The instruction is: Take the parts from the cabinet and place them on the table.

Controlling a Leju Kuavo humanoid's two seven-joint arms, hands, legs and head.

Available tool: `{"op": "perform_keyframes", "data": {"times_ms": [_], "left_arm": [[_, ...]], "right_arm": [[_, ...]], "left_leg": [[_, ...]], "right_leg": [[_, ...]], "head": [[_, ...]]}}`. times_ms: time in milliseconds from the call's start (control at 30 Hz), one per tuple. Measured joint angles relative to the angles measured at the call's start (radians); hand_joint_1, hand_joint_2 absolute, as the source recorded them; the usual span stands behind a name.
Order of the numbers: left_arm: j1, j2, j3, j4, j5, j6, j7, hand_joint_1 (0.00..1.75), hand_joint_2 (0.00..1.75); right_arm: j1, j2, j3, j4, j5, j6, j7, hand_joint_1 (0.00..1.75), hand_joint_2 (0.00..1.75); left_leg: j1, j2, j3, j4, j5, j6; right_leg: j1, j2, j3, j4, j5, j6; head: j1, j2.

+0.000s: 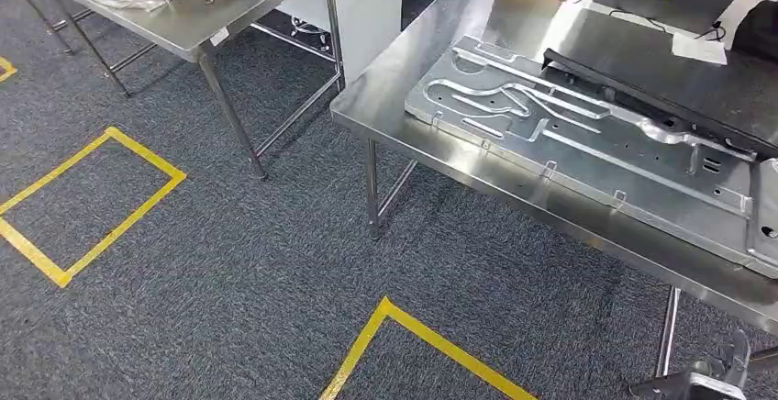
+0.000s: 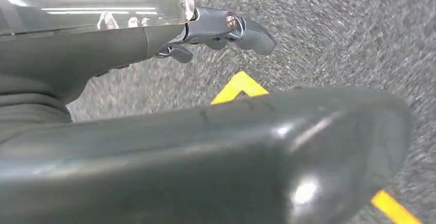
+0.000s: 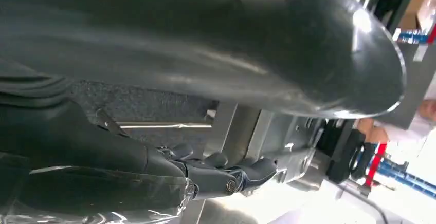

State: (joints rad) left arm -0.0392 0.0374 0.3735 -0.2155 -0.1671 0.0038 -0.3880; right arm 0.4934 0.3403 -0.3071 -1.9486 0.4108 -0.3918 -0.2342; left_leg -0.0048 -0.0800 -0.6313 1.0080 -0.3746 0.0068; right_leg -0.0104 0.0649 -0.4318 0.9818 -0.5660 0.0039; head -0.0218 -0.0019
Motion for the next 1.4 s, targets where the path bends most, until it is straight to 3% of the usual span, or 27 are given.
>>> {"op": "perform_keyframes", "data": {"times_ms": [67,100,167,200,267,333,400,467,533,600,633,700,767,833,867,900,967,1033,1067,1100,1133,1200,1233,1300,1333,1367,1400], "left_arm": [[0.001,0.000,0.000,0.000,0.000,0.000,0.000,0.00,0.00],[0.011,0.000,0.014,0.001,0.000,0.000,0.001,0.00,0.00],[0.006,0.000,0.015,0.001,-0.001,0.000,0.002,0.00,0.00],[0.005,0.000,0.016,0.001,-0.004,-0.001,0.002,0.00,0.00],[0.009,0.000,0.018,0.001,-0.007,-0.002,0.003,0.00,0.00],[0.010,0.000,0.021,0.001,-0.012,-0.002,0.003,0.00,0.00],[0.002,0.001,0.022,0.001,-0.015,-0.002,0.003,0.00,0.00],[-0.004,0.001,0.023,0.001,-0.020,0.002,0.005,0.00,0.00],[-0.003,0.001,0.024,0.001,-0.020,0.013,0.010,0.00,0.00],[-0.001,-0.003,0.028,0.001,-0.021,0.020,0.014,0.00,0.00],[-0.002,-0.003,0.029,0.001,-0.021,0.020,0.014,0.00,0.00],[-0.004,-0.005,0.030,0.001,-0.022,0.020,0.014,0.00,0.00],[-0.001,-0.005,0.033,0.001,-0.026,0.033,0.012,0.00,0.00],[0.000,-0.008,0.037,0.001,-0.032,0.041,0.002,0.00,0.00],[-0.002,-0.013,0.039,0.001,-0.029,0.045,0.000,0.00,0.00],[-0.004,-0.018,0.041,0.001,-0.025,0.054,0.002,0.00,0.00],[-0.014,-0.027,0.046,0.001,-0.021,0.076,0.013,0.00,0.00],[-0.014,-0.033,0.050,0.001,-0.021,0.091,0.024,0.00,0.00],[-0.014,-0.034,0.053,0.001,-0.021,0.097,0.026,0.00,0.00],[-0.015,-0.040,0.056,0.001,-0.022,0.097,0.025,0.00,0.00],[-0.020,-0.042,0.058,0.001,-0.025,0.097,0.023,0.00,0.00],[-0.027,-0.044,0.063,0.001,-0.031,0.097,0.019,0.00,0.00],[-0.027,-0.045,0.064,0.001,-0.033,0.097,0.019,0.00,0.00],[-0.025,-0.045,0.065,0.001,-0.039,0.099,0.020,0.00,0.00],[-0.025,-0.045,0.065,0.001,-0.043,0.103,0.021,0.00,0.00],[-0.027,-0.045,0.065,0.001,-0.047,0.106,0.023,0.00,0.00],[-0.032,-0.045,0.065,0.001,-0.052,0.108,0.026,0.00,0.00]], "right_arm": [[0.000,0.000,-0.001,0.001,0.002,0.000,0.000,0.00,0.00],[-0.005,0.005,-0.006,0.020,0.052,0.016,0.016,0.00,0.00],[0.000,0.005,-0.021,0.043,0.133,0.045,0.049,0.00,0.00],[0.012,0.005,-0.029,0.064,0.130,0.085,0.075,0.00,0.00],[0.019,0.005,-0.056,0.136,0.074,0.172,0.093,0.00,0.00],[0.015,0.006,-0.105,0.230,0.053,0.214,0.062,0.00,0.00],[0.002,0.007,-0.154,0.309,0.068,0.236,0.125,0.00,0.00],[-0.034,0.007,-0.207,0.409,0.096,0.250,0.195,0.00,0.00],[-0.090,0.008,-0.274,0.547,0.151,0.275,0.270,0.00,0.00],[-0.123,0.008,-0.345,0.665,0.182,0.282,0.280,0.00,0.00],[-0.128,0.011,-0.370,0.703,0.188,0.283,0.282,0.00,0.00],[-0.140,0.012,-0.405,0.767,0.192,0.284,0.283,0.00,0.00],[-0.166,0.012,-0.437,0.822,0.193,0.322,0.343,0.00,0.00],[-0.215,0.009,-0.481,0.900,0.215,0.366,0.433,0.00,0.00],[-0.243,0.005,-0.517,0.964,0.232,0.381,0.487,0.00,0.00],[-0.265,-0.002,-0.544,1.016,0.243,0.390,0.519,0.00,0.00],[-0.306,-0.010,-0.591,1.119,0.258,0.392,0.546,0.00,0.00],[-0.343,-0.025,-0.632,1.221,0.273,0.394,0.534,0.00,0.00],[-0.362,-0.030,-0.648,1.269,0.281,0.391,0.513,0.00,0.00],[-0.378,-0.041,-0.659,1.304,0.292,0.383,0.482,0.00,0.00],[-0.389,-0.049,-0.668,1.346,0.303,0.373,0.440,0.00,0.00],[-0.412,-0.073,-0.684,1.418,0.316,0.357,0.371,0.00,0.00],[-0.423,-0.088,-0.692,1.446,0.316,0.352,0.345,0.00,0.00],[-0.441,-0.105,-0.702,1.486,0.317,0.341,0.297,0.00,0.00],[-0.450,-0.111,-0.705,1.505,0.319,0.335,0.267,0.00,0.00],[-0.456,-0.123,-0.709,1.522,0.322,0.330,0.239,0.00,0.00],[-0.461,-0.128,-0.711,1.539,0.325,0.330,0.221,0.00,0.00]], "left_leg": [[0.000,-0.002,-0.002,0.000,0.003,-0.002],[0.009,0.054,-0.050,0.083,-0.098,-0.026],[0.015,0.068,-0.084,0.228,-0.193,-0.039],[0.018,0.070,-0.095,0.296,-0.201,-0.046],[0.022,0.074,-0.076,0.336,-0.118,-0.052],[0.023,0.089,0.019,0.223,-0.062,-0.049],[0.016,0.170,0.181,0.008,-0.126,-0.039],[0.012,0.157,0.190,-0.048,-0.162,-0.016],[0.016,0.130,0.182,-0.056,-0.149,0.004],[0.016,0.119,0.173,-0.058,-0.135,0.017],[0.014,0.109,0.165,-0.056,-0.131,0.022],[0.007,0.085,0.152,-0.052,-0.123,0.028],[0.004,0.061,0.144,-0.044,-0.122,0.027],[0.004,0.041,0.145,-0.035,-0.123,0.025],[0.005,0.031,0.144,-0.030,-0.124,0.023],[0.006,0.024,0.134,-0.027,-0.124,0.019],[0.008,0.004,0.122,-0.016,-0.121,0.004],[0.012,-0.017,0.116,-0.022,-0.115,-0.010],[0.011,-0.015,0.117,-0.014,-0.122,-0.013],[0.008,0.028,0.102,0.017,-0.143,-0.016],[0.010,0.049,0.066,0.084,-0.181,-0.020],[0.015,0.065,-0.017,0.243,-0.248,-0.028],[0.017,0.068,-0.044,0.295,-0.257,-0.031],[0.018,0.074,-0.023,0.246,-0.206,-0.031],[0.018,0.083,0.021,0.158,-0.157,-0.030],[0.018,0.098,0.064,0.075,-0.120,-0.026],[0.014,0.139,0.107,-0.013,-0.109,-0.021]], "right_leg": [[0.000,-0.003,-0.001,-0.001,0.001,-0.001],[-0.003,-0.060,-0.045,-0.003,0.050,-0.040],[-0.001,-0.084,-0.069,-0.004,0.063,-0.039],[-0.001,-0.100,-0.081,-0.003,0.071,-0.037],[-0.001,-0.130,-0.102,-0.001,0.086,-0.032],[-0.002,-0.155,-0.122,0.005,0.096,-0.024],[0.004,-0.177,-0.124,0.016,0.099,-0.014],[0.006,-0.201,-0.127,0.020,0.107,0.000],[0.007,-0.221,-0.126,0.017,0.115,0.016],[-0.005,-0.112,-0.152,0.077,0.059,0.025],[-0.006,-0.083,-0.183,0.147,0.013,0.026],[-0.004,-0.066,-0.248,0.306,-0.057,0.027],[-0.003,-0.065,-0.242,0.312,-0.034,0.024],[-0.003,-0.056,-0.153,0.152,0.051,0.016],[-0.003,-0.022,-0.105,0.062,0.086,0.010],[-0.006,0.026,-0.095,0.039,0.065,0.006],[-0.001,0.010,-0.100,0.031,0.071,0.006],[0.002,-0.007,-0.098,0.025,0.073,-0.005],[-0.011,-0.024,-0.093,0.012,0.081,-0.015],[-0.010,-0.032,-0.090,0.007,0.081,-0.021],[-0.008,-0.047,-0.091,0.007,0.081,-0.025],[-0.004,-0.076,-0.094,0.009,0.080,-0.025],[-0.004,-0.089,-0.095,0.010,0.080,-0.025],[-0.004,-0.111,-0.095,0.012,0.078,-0.024],[-0.004,-0.123,-0.093,0.013,0.076,-0.022],[-0.004,-0.132,-0.091,0.014,0.075,-0.020],[-0.002,-0.144,-0.088,0.014,0.073,-0.016]], "head": [[0.001,0.000],[-0.005,0.000],[-0.006,0.000],[-0.005,0.000],[-0.005,0.000],[-0.006,0.000],[-0.006,0.000],[-0.005,0.000],[-0.005,0.000],[-0.004,0.000],[-0.003,0.000],[-0.002,0.000],[-0.002,0.000],[-0.002,0.000],[-0.002,0.000],[-0.002,0.000],[-0.003,0.000],[-0.002,0.000],[-0.002,0.000],[-0.005,0.000],[-0.011,0.000],[-0.010,0.000],[-0.010,0.000],[-0.010,0.000],[-0.011,0.000],[-0.010,0.000],[-0.011,0.000]]}}
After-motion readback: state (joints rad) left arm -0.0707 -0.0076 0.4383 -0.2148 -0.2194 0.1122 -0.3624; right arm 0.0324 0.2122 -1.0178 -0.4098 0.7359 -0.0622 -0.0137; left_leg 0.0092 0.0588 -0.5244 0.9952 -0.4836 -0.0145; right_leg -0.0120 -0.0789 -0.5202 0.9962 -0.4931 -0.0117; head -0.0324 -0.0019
